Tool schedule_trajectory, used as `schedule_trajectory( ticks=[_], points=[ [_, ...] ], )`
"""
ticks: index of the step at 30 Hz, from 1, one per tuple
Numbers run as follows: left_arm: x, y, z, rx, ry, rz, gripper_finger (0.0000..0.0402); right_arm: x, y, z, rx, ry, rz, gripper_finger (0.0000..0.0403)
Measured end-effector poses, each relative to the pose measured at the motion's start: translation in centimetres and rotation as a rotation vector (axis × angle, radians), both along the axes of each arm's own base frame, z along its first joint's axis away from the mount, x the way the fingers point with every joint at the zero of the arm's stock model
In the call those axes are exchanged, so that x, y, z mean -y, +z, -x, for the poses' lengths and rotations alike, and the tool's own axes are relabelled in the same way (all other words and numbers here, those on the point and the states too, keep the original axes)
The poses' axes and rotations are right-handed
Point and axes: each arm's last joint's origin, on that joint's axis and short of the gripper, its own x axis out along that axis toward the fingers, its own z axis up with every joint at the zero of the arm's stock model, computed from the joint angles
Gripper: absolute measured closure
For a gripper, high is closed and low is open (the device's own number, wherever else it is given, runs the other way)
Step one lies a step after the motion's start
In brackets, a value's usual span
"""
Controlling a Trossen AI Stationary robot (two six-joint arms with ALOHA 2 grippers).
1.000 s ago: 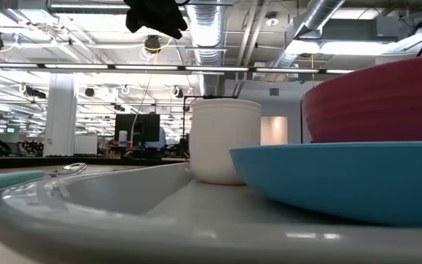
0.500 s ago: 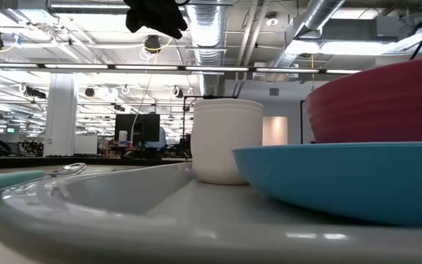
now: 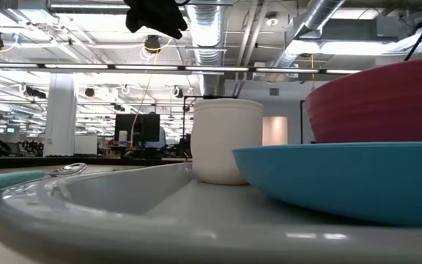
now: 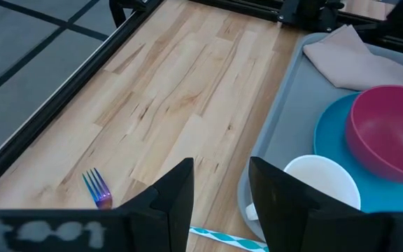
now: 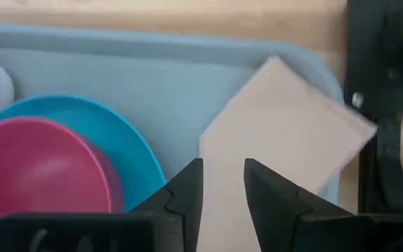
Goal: Set up tray
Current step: Put the brown napkin on the gray tray
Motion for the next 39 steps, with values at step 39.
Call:
schedule_trajectory(
  ticks=[39],
  points=[
    [0.0,0.0,0.0,0.000,0.000,0.000,0.0274,-10.4,-1.6,-1.9,-0.186,-0.374,-0.058,0.0305]
  ],
)
